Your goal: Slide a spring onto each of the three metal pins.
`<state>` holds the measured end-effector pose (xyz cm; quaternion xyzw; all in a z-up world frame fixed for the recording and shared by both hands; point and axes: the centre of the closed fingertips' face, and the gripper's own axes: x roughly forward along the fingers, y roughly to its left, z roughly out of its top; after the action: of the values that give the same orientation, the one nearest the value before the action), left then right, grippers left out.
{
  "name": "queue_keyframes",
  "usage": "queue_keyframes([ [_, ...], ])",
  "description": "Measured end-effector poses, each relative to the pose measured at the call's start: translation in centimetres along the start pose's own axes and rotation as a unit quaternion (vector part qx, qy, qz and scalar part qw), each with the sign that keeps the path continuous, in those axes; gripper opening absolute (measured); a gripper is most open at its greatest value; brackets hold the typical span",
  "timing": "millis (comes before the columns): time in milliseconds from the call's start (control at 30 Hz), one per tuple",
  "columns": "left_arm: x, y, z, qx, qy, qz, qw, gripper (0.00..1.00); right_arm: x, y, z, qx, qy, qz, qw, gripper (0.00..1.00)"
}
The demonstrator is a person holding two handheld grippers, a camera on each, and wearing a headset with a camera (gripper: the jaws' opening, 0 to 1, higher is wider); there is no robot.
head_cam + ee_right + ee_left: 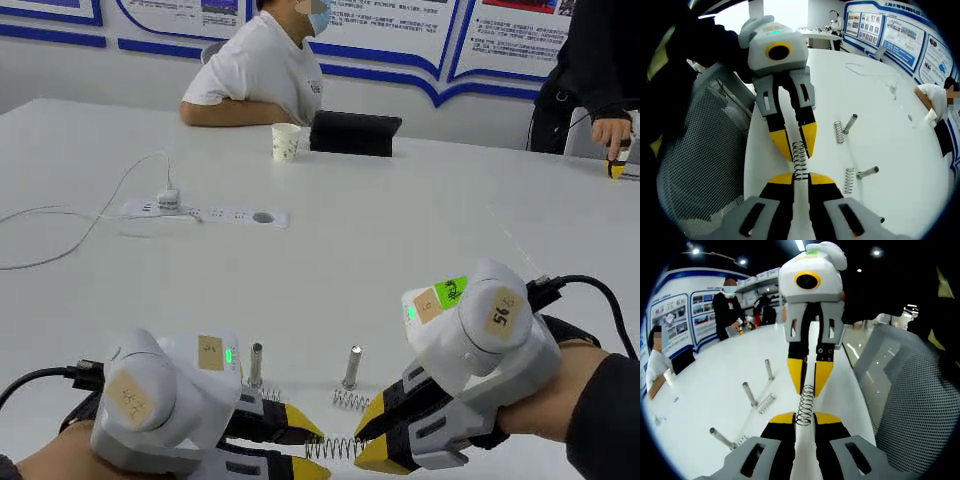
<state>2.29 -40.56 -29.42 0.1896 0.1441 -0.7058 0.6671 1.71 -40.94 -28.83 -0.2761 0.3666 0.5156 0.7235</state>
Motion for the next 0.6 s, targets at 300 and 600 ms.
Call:
queue_keyframes([
  [300,0.0,0.1,-0.2,0.004,0.000,0.005,1.0000,0.12,-1.0,0.2,1.4,-0.011,-0.008,-0.012,0.9998,0.11],
  [600,0.1,-0.1,0.1,0.006,-0.004,0.002,1.0000,0.11,-1.6,0.4,3.7,-0.023,-0.029,-0.018,0.9992,0.11],
])
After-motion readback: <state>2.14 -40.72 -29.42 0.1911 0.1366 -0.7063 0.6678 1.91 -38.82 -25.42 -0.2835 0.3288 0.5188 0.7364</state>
